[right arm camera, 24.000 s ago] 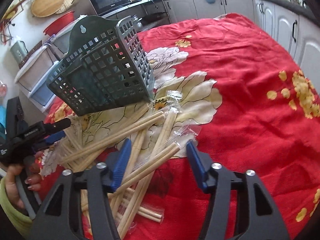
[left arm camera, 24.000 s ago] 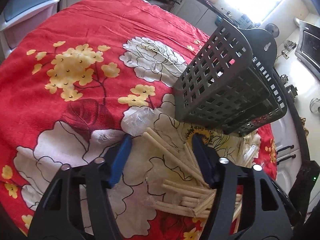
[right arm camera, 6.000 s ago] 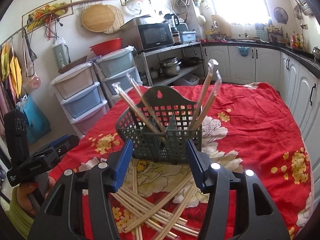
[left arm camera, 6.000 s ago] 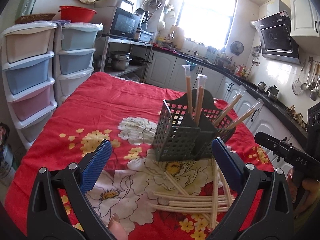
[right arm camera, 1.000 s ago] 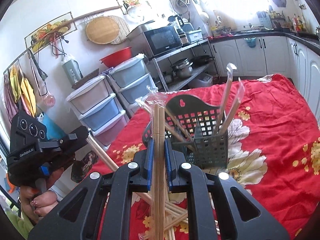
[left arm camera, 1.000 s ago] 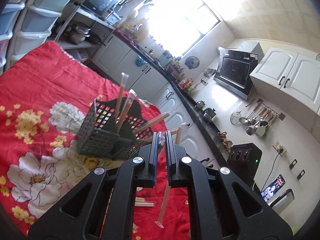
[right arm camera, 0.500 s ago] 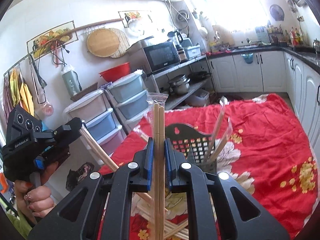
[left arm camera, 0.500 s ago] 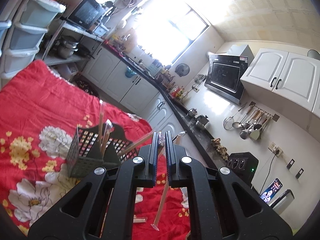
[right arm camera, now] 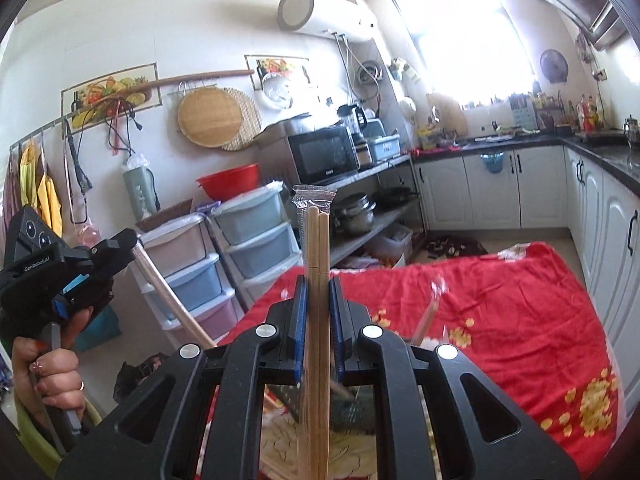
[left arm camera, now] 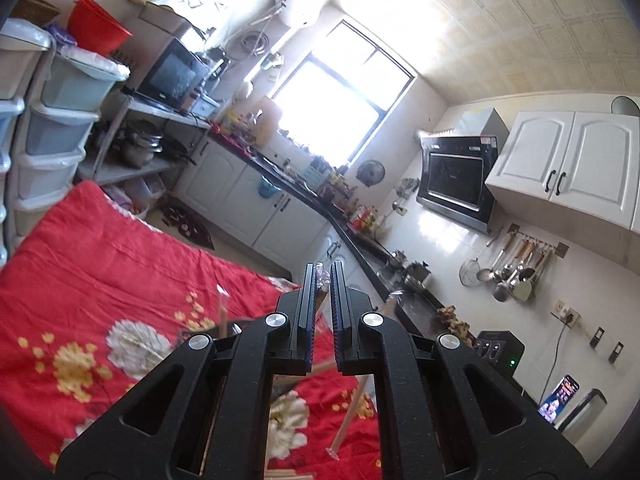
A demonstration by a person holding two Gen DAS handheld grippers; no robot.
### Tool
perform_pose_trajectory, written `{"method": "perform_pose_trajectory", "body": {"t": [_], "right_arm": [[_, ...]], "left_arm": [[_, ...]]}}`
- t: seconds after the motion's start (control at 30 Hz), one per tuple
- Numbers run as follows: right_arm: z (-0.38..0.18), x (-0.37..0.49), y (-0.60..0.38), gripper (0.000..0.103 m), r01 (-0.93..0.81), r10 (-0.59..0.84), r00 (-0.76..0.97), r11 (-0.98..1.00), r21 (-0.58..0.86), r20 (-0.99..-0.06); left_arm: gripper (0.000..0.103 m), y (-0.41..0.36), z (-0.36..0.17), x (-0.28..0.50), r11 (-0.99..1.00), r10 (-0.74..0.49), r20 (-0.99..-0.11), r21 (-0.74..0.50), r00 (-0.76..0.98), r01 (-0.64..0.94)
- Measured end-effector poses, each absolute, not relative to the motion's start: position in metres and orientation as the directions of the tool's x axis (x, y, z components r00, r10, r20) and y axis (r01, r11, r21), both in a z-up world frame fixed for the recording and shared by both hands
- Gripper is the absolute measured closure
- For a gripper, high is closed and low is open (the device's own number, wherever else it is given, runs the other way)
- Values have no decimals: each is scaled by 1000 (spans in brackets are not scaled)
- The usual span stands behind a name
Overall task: Organize utensils
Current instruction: 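Lift both held chopsticks up over the mesh holder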
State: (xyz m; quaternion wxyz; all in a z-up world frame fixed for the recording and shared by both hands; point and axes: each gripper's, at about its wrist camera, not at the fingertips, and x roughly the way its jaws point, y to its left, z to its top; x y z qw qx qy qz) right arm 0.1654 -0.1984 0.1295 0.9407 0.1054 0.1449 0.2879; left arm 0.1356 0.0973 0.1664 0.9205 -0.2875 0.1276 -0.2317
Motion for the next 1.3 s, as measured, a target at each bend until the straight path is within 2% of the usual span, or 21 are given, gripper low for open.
{"method": "perform_pose_trajectory", "body": {"t": [0.3, 0.67, 0.9, 1.3], "right_arm": [[155, 177, -190, 92, -506, 537, 838, 831, 231, -100], [168, 192, -183, 92, -449, 446, 893, 883, 136, 49], [162, 208, -181, 92, -419, 414, 908, 899, 129, 64], [126, 231, -174, 92, -370, 370, 929, 917, 145, 32]], "left_arm": [[99, 121, 175, 148, 742, -424, -75, -600, 902, 299], [99, 130, 173, 169, 726, -404, -70, -630, 912, 274], [99, 124, 166, 179, 749, -383, -98, -615, 919, 247], [99, 105, 139, 196, 785, -374, -147, -576, 916, 228]]}}
